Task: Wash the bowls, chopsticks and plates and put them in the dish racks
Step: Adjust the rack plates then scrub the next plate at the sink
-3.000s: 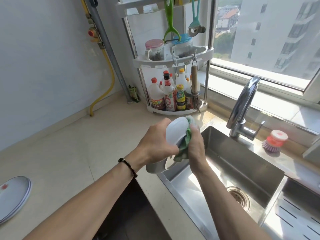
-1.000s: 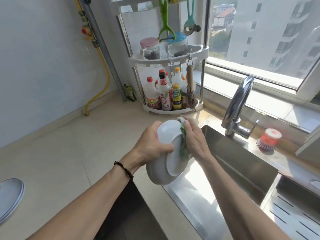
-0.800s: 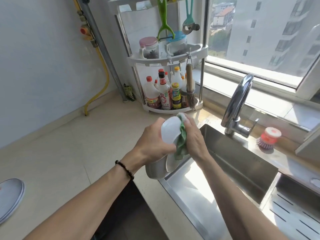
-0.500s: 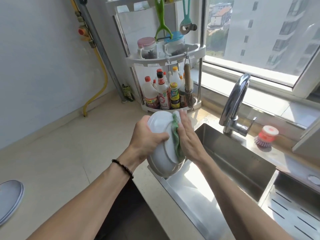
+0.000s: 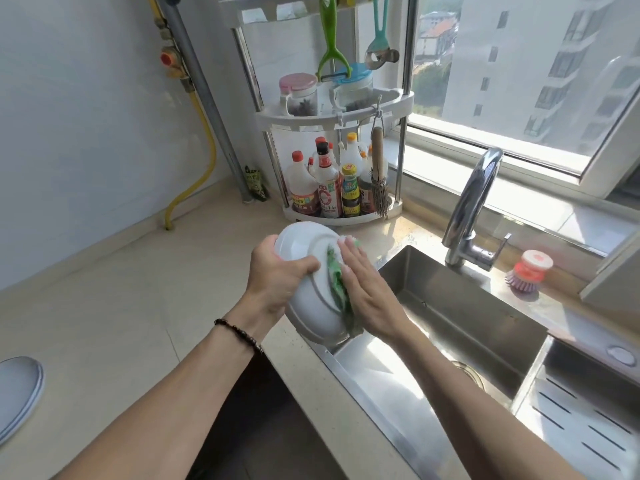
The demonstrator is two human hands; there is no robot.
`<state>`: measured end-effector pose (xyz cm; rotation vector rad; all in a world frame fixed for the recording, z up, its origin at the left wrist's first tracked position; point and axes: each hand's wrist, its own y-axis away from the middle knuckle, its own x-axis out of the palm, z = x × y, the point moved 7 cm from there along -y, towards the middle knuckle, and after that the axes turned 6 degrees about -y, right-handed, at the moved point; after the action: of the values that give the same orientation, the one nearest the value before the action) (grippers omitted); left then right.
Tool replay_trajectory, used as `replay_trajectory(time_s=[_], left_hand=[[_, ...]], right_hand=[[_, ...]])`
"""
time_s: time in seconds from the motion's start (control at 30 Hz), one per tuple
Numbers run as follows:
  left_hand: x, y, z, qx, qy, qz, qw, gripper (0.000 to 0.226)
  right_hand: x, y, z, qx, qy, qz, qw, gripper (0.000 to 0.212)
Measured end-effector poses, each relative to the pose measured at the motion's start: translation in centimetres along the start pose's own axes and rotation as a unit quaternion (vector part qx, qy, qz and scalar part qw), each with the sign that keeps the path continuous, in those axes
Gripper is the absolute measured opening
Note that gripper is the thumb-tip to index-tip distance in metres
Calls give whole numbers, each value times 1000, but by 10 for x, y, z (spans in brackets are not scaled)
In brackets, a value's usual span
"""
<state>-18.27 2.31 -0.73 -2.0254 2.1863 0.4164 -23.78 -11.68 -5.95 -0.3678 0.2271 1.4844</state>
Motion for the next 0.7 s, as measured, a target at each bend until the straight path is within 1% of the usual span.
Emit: replay_trajectory(time_s=[0.03, 0.07, 0.13, 0.2, 0.23, 0.3, 0.33, 0.4, 0.47, 0.5, 0.6, 0.63, 0.7], left_hand=[[-1, 0, 2, -6, 9, -11, 1000, 43], [-4, 0, 4, -9, 18, -25, 999, 40], [-11, -1, 6, -14, 42, -51, 998, 33], [-17, -1, 6, -11, 50, -62, 997, 33], [-20, 1, 6, -5, 52, -69, 996, 35], [-26, 4, 7, 3, 62, -89, 994, 36], [-29, 4, 6, 2, 66, -101, 993, 35], [-39, 1, 10, -8, 85, -133, 987, 34], [-49, -1, 15, -26, 106, -150, 983, 39], [-52, 1, 16, -31, 114, -146, 982, 40], [-63, 5, 22, -34, 128, -140, 981, 43], [-68, 6, 25, -37, 139, -143, 979, 43], [-80, 5, 33, -45, 148, -137, 978, 43]], right_hand=[[1, -1, 2, 23, -14, -12, 1000, 51], [6, 2, 8, 23, -25, -13, 999, 51], [22, 12, 19, -14, -13, 6, 1000, 49], [26, 17, 13, -29, 16, 13, 999, 49], [22, 15, 6, -11, 22, -2, 1000, 49], [21, 11, 3, 36, -8, -40, 999, 50], [29, 13, 10, 34, -20, -49, 998, 49], [52, 22, 39, -24, 5, -46, 999, 46], [64, 25, 45, -58, 27, -52, 997, 45], [63, 22, 38, -39, 19, -65, 997, 46], [67, 13, 25, 62, -52, -122, 989, 49], [77, 18, 32, 68, -44, -127, 989, 51], [98, 30, 46, 42, -11, -120, 992, 54]])
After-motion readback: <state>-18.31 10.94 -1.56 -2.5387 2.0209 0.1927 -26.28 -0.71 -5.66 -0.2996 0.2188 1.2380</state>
